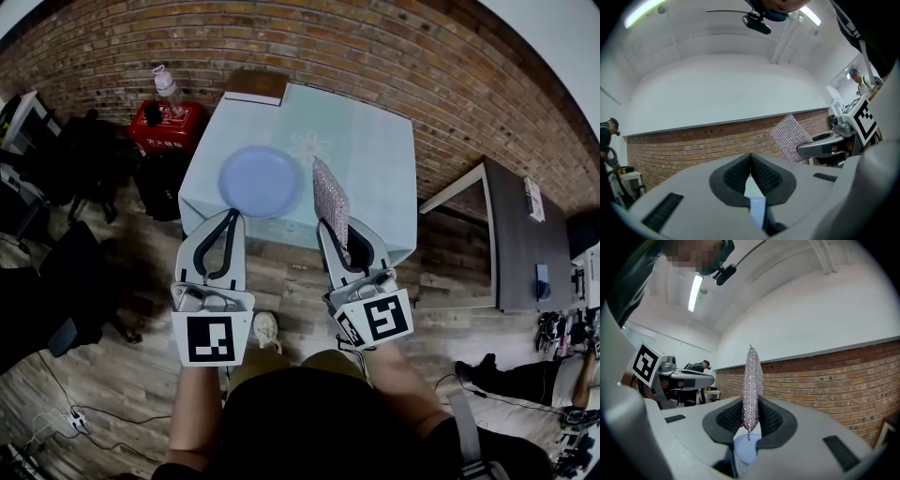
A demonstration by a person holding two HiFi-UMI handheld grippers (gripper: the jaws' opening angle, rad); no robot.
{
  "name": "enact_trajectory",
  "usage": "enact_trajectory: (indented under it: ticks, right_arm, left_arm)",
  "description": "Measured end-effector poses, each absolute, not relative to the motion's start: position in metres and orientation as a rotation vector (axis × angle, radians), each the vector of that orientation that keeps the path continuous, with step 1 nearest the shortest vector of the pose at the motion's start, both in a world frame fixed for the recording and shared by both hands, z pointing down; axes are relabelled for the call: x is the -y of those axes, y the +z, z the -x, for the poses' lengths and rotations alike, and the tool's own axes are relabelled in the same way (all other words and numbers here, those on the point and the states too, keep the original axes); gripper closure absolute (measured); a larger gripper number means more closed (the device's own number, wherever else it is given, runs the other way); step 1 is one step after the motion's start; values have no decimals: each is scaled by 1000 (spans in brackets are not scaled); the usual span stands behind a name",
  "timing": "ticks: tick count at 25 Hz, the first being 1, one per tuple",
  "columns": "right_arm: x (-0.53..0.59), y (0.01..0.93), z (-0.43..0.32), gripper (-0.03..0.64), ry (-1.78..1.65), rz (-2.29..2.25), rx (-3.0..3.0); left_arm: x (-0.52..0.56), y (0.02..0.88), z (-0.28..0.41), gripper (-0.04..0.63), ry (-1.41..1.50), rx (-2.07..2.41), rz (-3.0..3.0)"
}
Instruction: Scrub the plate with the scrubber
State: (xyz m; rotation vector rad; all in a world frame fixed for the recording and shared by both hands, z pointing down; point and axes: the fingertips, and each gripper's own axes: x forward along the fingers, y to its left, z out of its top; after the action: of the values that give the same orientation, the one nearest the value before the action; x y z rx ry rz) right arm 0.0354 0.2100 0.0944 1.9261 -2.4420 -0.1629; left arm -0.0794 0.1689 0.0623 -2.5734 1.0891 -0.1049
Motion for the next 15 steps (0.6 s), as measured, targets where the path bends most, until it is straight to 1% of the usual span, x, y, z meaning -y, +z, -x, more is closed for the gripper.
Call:
enact_trajectory:
  ticks: [2,8,11,14,15]
  right_arm:
    - [-198,97,-35,537,-159,-1937,2437]
    - [-178,107,-40,537,-147,-1969,2403]
    - [-173,113,-45,537,-148,-1971,2380]
    - [-171,119,-45,537,-128,-1968,2380]
    - [-170,121,-45,537,-120,-1966,2380]
  left_arm:
    - [-156,66,80,571,-27,-1151,2644]
    - [-132,77,76,571,-63,-1094,2647]
    - [-127,86,73,571,-2,-1157,2719]
    - [-124,92,70,571,-142,-1033,2610]
    - [-123,95,70,571,-149,-1037,2612]
